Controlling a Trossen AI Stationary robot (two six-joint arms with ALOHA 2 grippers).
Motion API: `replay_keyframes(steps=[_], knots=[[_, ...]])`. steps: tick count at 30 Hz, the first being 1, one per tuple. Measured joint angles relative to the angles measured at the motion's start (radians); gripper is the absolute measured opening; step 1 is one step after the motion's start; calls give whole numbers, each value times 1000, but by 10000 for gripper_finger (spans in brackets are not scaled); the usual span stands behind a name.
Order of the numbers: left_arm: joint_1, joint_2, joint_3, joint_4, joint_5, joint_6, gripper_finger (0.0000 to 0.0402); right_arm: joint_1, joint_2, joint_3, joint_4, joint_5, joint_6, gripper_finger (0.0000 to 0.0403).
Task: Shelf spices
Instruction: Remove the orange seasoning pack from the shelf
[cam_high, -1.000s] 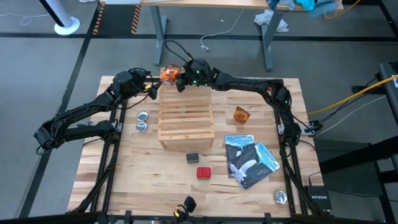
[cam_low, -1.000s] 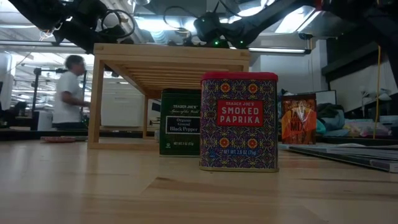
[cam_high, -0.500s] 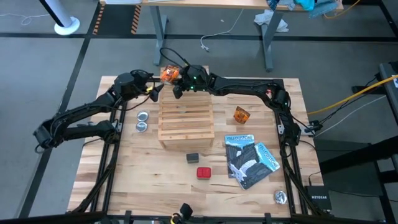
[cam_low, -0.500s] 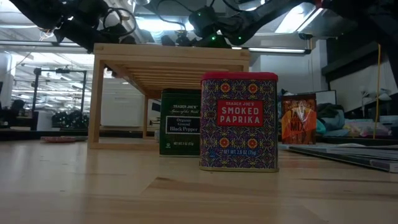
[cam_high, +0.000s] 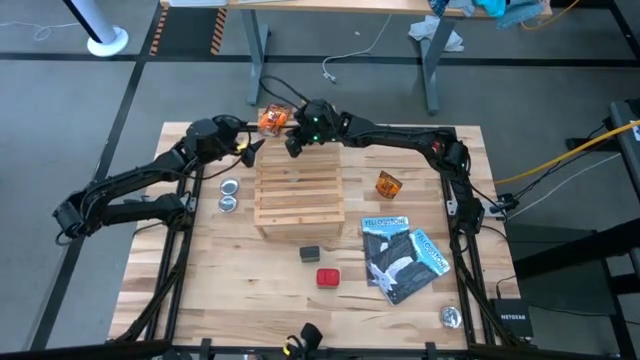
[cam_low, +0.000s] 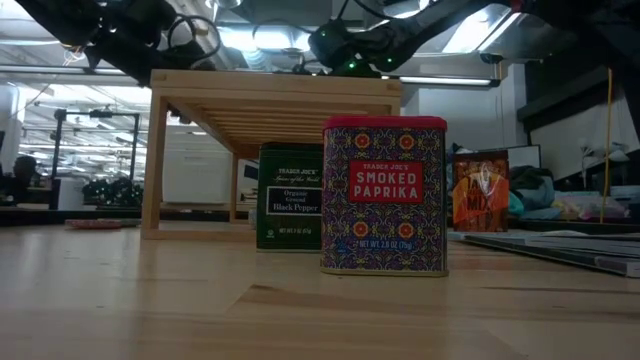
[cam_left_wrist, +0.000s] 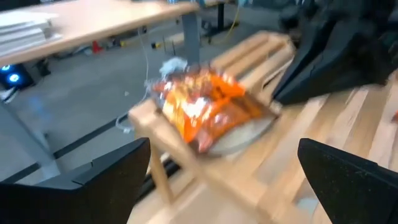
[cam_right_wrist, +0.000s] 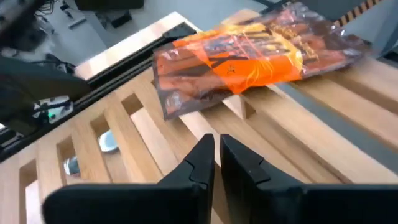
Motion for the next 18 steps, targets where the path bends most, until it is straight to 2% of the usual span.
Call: replay_keyframes(steps=[8,18], knots=[[3,-35,0,-173,-123,27,399,3,-2,0,-5,18,-21,33],[0,-33,0,-205,-117,-3,399,3,-2,1,-24,31,-21,33]])
